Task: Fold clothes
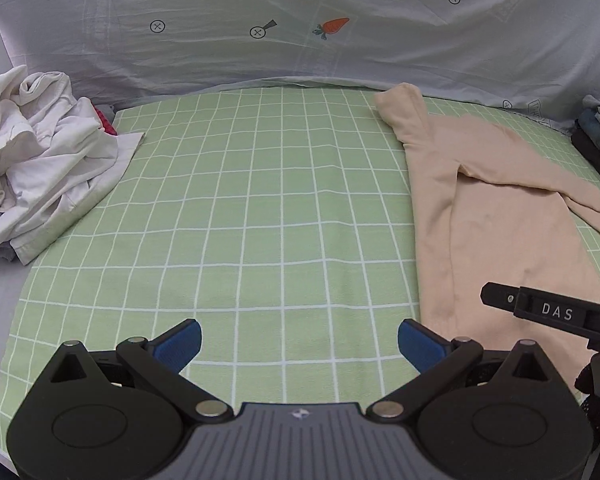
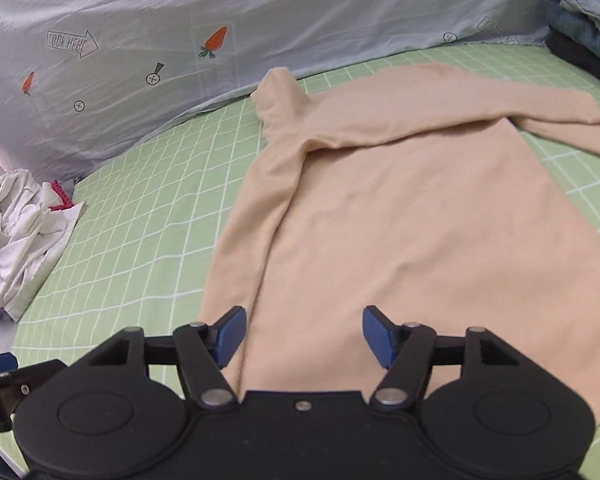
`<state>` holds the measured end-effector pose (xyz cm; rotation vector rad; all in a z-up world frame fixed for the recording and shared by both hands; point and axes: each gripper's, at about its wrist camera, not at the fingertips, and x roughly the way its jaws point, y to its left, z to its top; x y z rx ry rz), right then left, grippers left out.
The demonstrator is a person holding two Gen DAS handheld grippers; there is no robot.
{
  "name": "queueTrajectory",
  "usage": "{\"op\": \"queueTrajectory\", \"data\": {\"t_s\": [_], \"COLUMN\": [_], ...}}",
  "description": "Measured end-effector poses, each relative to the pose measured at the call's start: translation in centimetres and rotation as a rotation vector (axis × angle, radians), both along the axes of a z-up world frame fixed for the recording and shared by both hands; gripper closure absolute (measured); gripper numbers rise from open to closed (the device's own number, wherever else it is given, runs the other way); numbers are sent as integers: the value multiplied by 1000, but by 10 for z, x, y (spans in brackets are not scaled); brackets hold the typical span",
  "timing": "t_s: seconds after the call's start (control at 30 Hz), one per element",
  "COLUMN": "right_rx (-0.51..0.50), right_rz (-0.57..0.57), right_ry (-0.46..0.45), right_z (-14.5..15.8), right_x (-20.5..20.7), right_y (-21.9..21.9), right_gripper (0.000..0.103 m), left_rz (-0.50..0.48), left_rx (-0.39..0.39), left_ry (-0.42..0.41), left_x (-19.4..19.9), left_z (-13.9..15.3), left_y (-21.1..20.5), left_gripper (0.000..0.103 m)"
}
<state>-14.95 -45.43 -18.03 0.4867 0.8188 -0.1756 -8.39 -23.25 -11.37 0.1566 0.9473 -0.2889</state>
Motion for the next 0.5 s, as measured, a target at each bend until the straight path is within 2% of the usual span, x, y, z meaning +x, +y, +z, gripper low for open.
{"op": "queueTrajectory", "data": {"t_s": [0.2,0.4,0.5], "right_rx": [53,53,27], "right_rz": [-15,-20,-22], "right_ry": [38,58,60], "right_z": [-11,-13,-13], "right_x": [-3,-9,-13], "right_y": [38,51,53], "right_gripper": [77,88,100], "left_rz": [-65,-121,-130], "left_rx": [-25,-38,-49], "left_ry": [-6,2,2], "left_x": [-2,-15,-18], "left_z": [0,-6,-6], "left_y": [22,28,29], "left_gripper": [0,0,0]}}
